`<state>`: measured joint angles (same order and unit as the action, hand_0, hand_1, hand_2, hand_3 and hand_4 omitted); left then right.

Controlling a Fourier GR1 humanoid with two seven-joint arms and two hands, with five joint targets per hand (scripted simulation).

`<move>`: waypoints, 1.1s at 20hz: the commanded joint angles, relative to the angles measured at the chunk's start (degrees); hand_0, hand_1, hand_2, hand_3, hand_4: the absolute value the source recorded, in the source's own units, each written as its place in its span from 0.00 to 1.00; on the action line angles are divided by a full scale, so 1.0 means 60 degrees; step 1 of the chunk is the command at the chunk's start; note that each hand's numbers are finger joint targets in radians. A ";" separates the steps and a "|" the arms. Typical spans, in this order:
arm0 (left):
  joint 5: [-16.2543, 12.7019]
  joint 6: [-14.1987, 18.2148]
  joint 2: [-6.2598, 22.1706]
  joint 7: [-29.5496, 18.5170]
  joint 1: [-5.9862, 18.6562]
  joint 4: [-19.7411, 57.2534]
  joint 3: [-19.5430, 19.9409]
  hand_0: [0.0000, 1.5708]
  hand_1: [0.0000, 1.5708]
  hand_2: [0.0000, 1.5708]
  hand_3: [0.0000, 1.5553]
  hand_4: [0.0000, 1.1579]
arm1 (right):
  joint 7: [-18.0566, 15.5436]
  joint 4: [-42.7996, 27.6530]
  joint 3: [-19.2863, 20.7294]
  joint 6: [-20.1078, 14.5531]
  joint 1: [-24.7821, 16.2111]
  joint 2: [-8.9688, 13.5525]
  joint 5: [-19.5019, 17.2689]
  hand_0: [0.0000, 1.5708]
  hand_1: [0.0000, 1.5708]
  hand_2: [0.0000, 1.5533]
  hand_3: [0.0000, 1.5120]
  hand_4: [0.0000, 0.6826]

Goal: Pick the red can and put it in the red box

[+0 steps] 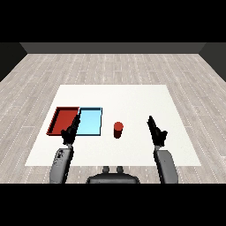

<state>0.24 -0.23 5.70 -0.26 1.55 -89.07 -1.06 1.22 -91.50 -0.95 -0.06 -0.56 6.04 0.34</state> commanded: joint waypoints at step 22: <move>-0.0660 -0.0686 -0.0583 -0.4043 0.0041 -0.0168 0.0550 0.00 0.00 0.00 0.00 0.00 | -0.4120 -0.1734 -0.0019 0.1618 -0.2482 -0.0490 0.0322 0.00 0.00 0.00 0.00 0.00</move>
<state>-3.82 -4.58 2.68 -24.70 0.08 -91.70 2.47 -21.82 -100.54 0.90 10.21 -13.24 4.85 4.72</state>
